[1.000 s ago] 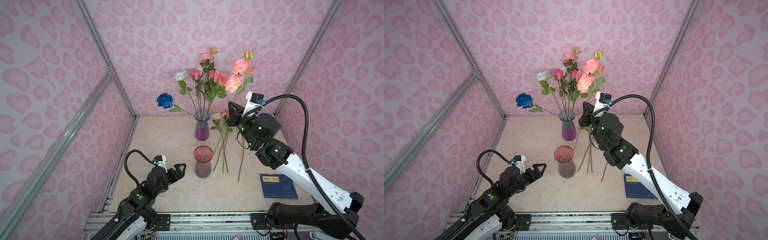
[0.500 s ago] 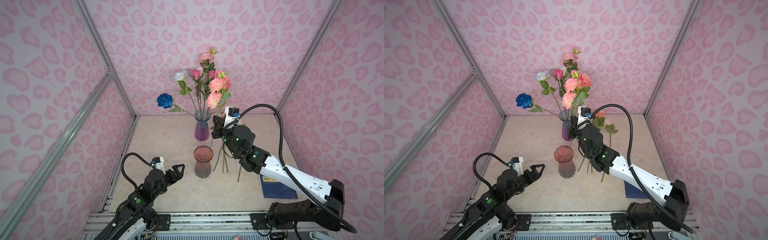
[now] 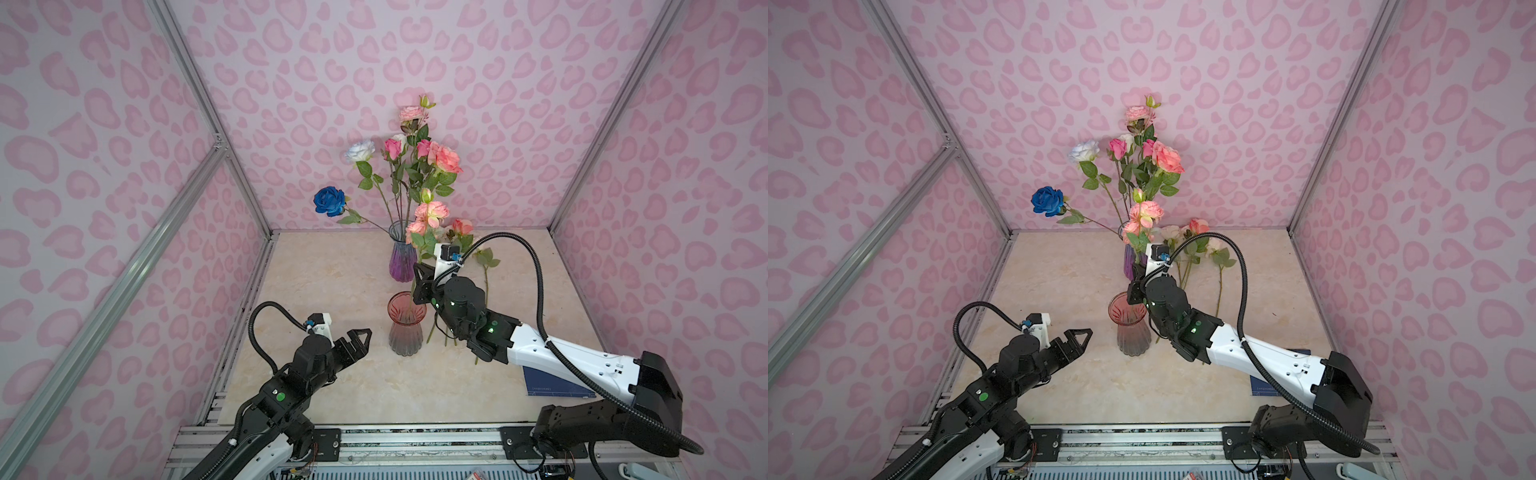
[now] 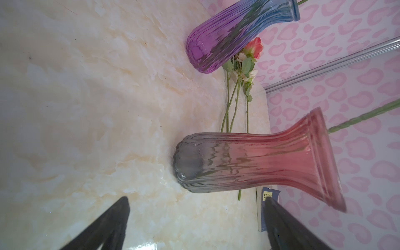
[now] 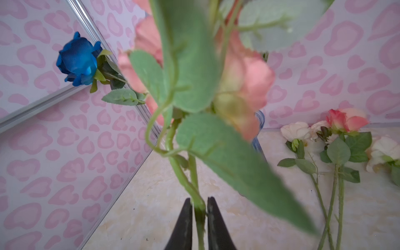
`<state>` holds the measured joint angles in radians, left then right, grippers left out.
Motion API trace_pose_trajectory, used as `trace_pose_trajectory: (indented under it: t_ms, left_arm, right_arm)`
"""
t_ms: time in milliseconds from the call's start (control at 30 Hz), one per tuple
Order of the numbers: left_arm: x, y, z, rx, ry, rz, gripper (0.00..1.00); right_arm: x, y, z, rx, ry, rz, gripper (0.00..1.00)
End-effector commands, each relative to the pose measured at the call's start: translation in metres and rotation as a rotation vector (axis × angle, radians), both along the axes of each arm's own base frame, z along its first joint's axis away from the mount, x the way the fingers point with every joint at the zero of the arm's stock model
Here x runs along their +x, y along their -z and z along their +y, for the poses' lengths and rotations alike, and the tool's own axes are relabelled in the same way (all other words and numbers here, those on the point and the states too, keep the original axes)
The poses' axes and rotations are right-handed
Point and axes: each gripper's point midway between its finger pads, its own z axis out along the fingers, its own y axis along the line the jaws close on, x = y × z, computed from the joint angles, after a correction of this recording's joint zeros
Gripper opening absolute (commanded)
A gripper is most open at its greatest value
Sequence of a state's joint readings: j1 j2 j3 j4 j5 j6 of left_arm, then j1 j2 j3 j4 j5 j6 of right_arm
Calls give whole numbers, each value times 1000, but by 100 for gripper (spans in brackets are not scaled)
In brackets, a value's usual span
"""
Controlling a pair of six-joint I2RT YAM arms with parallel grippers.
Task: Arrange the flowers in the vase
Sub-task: 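Carry the pink rose over the red-grey vase and lower its stem inside, then open the right gripper and lower it to the loose cream rose stems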
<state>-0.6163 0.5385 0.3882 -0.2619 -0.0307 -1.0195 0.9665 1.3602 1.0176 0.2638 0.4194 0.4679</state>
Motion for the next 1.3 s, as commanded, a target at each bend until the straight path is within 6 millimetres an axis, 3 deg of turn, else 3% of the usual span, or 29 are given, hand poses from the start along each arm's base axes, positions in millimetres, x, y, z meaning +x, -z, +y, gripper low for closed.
trace_pose_trajectory:
  t_ms: [0,267,500,667,833,967,1067,1167,1267]
  left_arm:
    - [3,-10,-3,-18,3,-21,97]
    - [6,-12,-7,-13,11,-15,98]
    - [11,-26,-5,23,9,-56,98]
    - [15,-38,-2,46,-1,-97,98]
    - [18,-40,0,64,-11,-109,98]
    - [18,-32,-7,55,18,-92,98]
    - [19,-26,-14,42,41,-72,98]
    - [22,-20,-19,59,56,-48,98]
    - [26,-18,-23,71,67,-36,98]
  right_arm:
    - [-3,1,-3,52,22,10,18]
    - [-13,0,-12,51,11,26,28]
    - [-27,-4,-29,40,13,34,36]
    - [-35,-5,-52,13,46,16,39]
    - [-32,8,-105,-28,176,34,41]
    - [-22,29,-158,-14,275,77,44]
    - [1,68,-197,-12,333,232,46]
    - [23,115,-211,-45,311,435,43]
    - [40,147,-200,-71,247,561,40]
